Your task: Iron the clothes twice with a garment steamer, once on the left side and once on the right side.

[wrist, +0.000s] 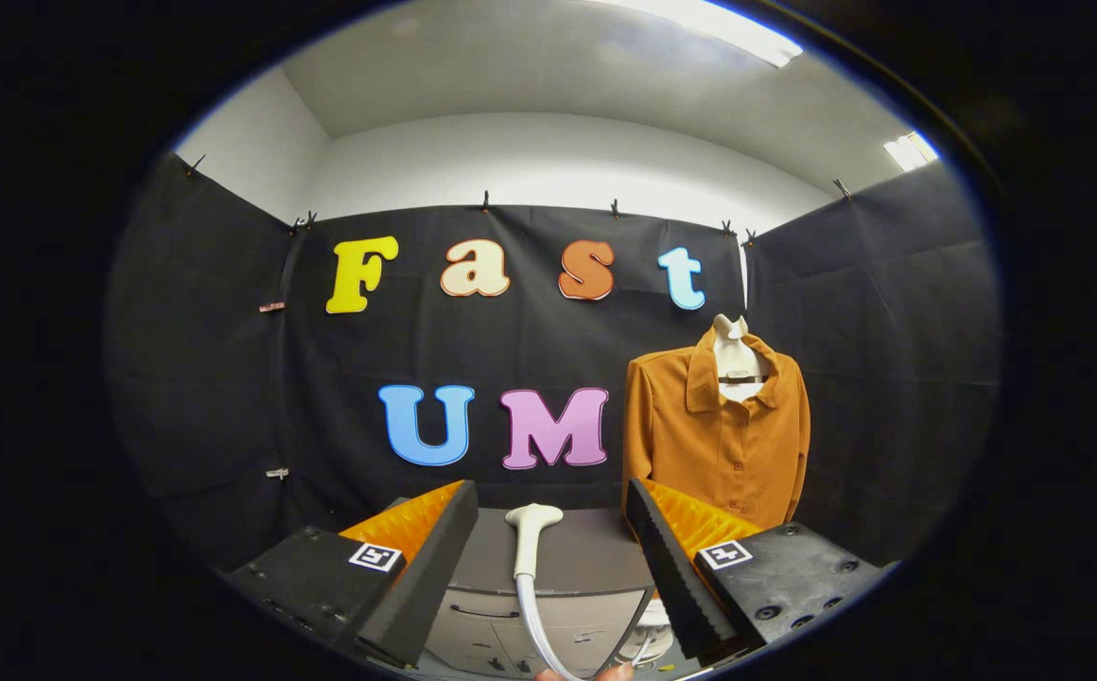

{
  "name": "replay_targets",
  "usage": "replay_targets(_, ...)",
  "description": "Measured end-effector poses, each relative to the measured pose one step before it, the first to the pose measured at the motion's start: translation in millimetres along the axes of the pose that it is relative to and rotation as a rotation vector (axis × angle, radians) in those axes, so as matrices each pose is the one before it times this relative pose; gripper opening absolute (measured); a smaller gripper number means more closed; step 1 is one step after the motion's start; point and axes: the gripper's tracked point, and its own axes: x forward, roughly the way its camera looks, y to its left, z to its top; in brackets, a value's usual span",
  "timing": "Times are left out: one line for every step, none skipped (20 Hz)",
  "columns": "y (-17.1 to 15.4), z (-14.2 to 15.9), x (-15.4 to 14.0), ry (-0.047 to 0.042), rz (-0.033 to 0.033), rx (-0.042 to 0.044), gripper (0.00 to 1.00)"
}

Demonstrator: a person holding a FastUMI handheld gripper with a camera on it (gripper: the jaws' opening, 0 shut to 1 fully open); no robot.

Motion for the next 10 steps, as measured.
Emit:
replay_targets(2.28, -4.41, 4.26, 0.01699, 0.003, 0.00287, 0.98)
replay_targets(1.64, -8.06, 5.45, 0.02869, 0.00326, -0.00184, 0.97)
replay_targets(4.06, -8.5, 7.88, 0.02762, 0.00914, -0.00609, 0.98)
replay_targets(2.66, -9.71, 7.99, 0.03348, 0.00777, -0.00926, 0.98)
replay_targets(3.12, -12.17, 10.14, 0.03593, 0.00766, -0.00698, 0.98)
replay_targets(3.27, -11.45, 10.94, 0.04219, 0.01055, -0.00152, 0.98)
replay_targets(4.65, -13.13, 11.64, 0.04289, 0.01342, 0.00495, 0.98)
replay_targets(4.43, -11.93, 11.64, 0.04042, 0.01534, 0.01642, 0.98)
replay_targets(4.0, -13.07, 14.59, 0.04559, 0.01127, 0.01516, 0.98)
replay_targets(2.15, -10.46, 14.13, 0.04158, 0.00632, 0.00478, 0.98)
